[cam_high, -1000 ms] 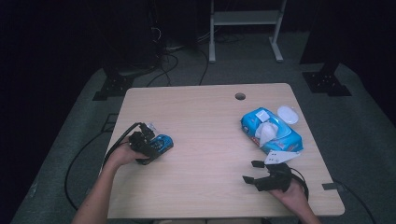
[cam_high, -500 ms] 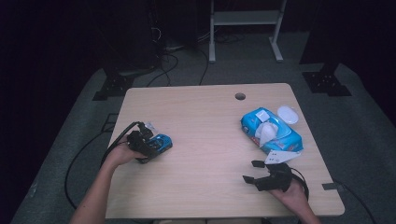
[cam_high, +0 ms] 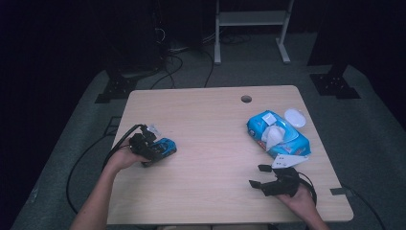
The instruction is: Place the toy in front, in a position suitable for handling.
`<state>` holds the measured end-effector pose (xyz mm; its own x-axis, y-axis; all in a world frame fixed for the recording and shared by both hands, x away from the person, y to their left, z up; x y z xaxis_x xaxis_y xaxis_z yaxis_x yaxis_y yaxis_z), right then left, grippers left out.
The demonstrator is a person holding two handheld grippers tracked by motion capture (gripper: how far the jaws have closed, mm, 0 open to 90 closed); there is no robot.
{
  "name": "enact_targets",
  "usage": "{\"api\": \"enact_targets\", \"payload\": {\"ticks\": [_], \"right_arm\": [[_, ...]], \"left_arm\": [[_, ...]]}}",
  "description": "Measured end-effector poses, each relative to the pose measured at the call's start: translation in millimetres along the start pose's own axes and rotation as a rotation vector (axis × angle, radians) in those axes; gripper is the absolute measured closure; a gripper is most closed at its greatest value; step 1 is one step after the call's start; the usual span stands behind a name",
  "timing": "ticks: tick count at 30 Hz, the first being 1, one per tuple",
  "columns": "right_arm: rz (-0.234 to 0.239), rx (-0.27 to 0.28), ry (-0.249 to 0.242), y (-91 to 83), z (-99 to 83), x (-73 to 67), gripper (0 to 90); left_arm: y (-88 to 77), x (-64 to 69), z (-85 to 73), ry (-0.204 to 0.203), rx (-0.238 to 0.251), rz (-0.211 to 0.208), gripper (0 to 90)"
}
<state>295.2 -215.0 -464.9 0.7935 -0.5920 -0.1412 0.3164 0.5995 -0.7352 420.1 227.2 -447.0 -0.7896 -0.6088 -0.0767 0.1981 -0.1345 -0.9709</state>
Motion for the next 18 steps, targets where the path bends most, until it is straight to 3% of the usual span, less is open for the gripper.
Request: {"api": "enact_targets", "payload": {"ticks": [10,18], "right_arm": [[0.001,0.005,0.005,-1.1,0.2,-0.1,26.6],[-0.006,0.013,0.006,-3.1,0.9,0.9,26.6]], "left_arm": [[-11.2,0.3,-0.8,-0.017,0.074,-0.023,28.2],[-16.9,22.4,16.2,0.057,0.122,-0.037,28.2]]}}
Point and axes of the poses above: each handheld gripper's, and its own axes: y roughly forward along the jaws, z roughly out of its top, x roughly to its right, the point moved 2 cm from there along y, roughly forward along the jaws, and after that the axes turned 12 degrees about -x, right-handed, at the moved point
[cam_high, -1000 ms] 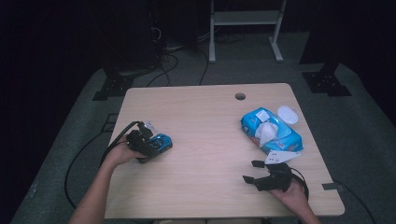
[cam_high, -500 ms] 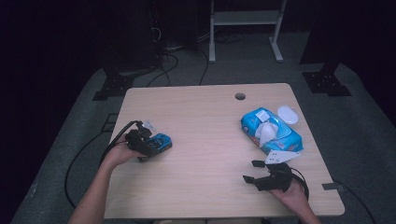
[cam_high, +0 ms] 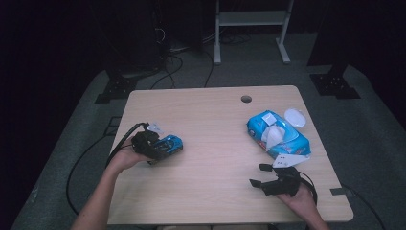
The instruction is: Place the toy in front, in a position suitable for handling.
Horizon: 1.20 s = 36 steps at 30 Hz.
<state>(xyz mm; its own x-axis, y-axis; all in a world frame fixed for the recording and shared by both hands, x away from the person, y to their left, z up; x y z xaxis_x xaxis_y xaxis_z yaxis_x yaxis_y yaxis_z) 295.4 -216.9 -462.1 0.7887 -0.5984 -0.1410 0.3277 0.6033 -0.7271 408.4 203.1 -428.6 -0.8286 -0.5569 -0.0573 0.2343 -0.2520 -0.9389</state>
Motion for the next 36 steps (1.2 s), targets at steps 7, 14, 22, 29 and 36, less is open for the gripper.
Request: {"api": "enact_targets", "payload": {"ticks": [7,14,22,29,36], "right_arm": [[-0.004,0.006,-0.001,-2.2,0.0,0.5,26.6],[-0.023,0.027,-0.003,-8.5,1.6,0.9,26.6],[-0.122,0.089,-0.022,-25.6,10.1,2.6,26.6],[-0.316,0.161,0.035,-45.7,25.7,30.2,24.9],[-0.462,0.082,0.047,-36.7,50.0,69.8,24.8]], "left_arm": [[7.7,33.7,24.0,0.113,0.022,-0.043,28.1],[24.2,79.7,52.4,0.225,0.069,-0.120,28.1],[47.1,106.6,67.5,0.304,0.041,-0.155,28.1],[58.5,113.1,68.7,0.336,0.025,-0.165,28.1],[61.5,113.9,64.0,0.339,0.033,-0.155,28.0]]}}
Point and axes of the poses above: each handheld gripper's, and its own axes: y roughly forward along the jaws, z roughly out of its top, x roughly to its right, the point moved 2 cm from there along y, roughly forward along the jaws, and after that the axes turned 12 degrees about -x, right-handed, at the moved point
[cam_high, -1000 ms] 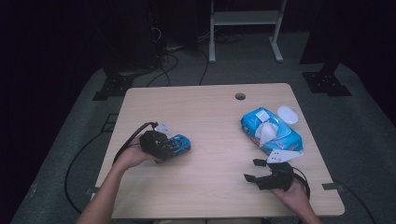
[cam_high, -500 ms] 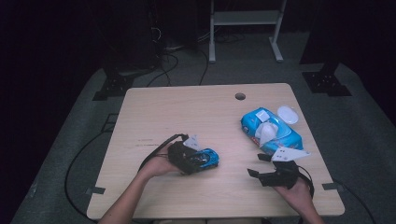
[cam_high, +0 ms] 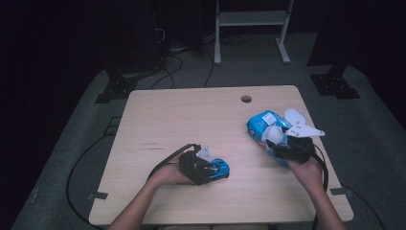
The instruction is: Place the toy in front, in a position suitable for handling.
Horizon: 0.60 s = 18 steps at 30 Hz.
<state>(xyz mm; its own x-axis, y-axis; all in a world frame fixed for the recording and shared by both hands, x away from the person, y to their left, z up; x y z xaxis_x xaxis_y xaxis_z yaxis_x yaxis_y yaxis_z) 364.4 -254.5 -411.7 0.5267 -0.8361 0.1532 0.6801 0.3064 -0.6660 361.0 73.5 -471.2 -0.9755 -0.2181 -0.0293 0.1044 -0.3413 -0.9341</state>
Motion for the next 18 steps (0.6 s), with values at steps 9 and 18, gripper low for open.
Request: {"api": "enact_targets", "payload": {"ticks": [9,18], "right_arm": [[0.052,-0.092,0.080,36.6,-4.5,19.2,35.4],[0.029,-0.107,0.126,38.2,-6.4,24.6,66.3]], "left_arm": [[-0.9,4.4,-3.1,0.028,0.006,0.026,22.0],[-18.2,7.1,-5.7,0.001,0.087,0.060,12.7]]}}
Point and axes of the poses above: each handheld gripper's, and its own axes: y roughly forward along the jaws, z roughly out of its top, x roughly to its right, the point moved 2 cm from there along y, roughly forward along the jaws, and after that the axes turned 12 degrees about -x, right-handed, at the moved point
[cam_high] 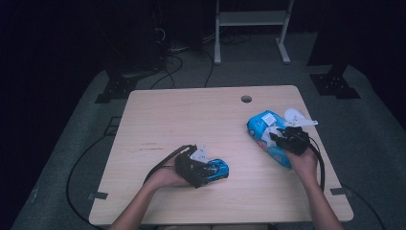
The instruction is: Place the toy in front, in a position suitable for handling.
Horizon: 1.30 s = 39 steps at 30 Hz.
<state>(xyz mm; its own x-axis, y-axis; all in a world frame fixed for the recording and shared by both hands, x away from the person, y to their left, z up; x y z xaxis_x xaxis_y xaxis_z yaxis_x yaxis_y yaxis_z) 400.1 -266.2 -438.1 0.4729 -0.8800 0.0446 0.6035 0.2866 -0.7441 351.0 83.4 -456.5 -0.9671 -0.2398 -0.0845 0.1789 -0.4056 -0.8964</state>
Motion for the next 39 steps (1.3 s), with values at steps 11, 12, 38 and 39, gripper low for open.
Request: {"api": "enact_targets", "payload": {"ticks": [11,12,38,39], "right_arm": [[0.026,0.038,0.021,-15.4,-0.7,7.4,83.1],[0.040,0.052,0.029,-20.5,-0.3,6.6,83.5],[0.716,0.081,-0.208,-54.4,15.3,-148.2,83.1],[0.715,0.064,-0.205,-47.8,15.4,-149.3,82.7]], "left_arm": [[-21.7,2.9,-22.3,-0.067,0.128,0.045,9.4],[-23.2,3.7,-24.1,-0.072,0.136,0.047,9.4],[-26.2,13.9,-48.1,-0.100,0.161,0.008,15.2],[-26.1,13.9,-48.3,-0.099,0.158,0.010,15.3]]}}
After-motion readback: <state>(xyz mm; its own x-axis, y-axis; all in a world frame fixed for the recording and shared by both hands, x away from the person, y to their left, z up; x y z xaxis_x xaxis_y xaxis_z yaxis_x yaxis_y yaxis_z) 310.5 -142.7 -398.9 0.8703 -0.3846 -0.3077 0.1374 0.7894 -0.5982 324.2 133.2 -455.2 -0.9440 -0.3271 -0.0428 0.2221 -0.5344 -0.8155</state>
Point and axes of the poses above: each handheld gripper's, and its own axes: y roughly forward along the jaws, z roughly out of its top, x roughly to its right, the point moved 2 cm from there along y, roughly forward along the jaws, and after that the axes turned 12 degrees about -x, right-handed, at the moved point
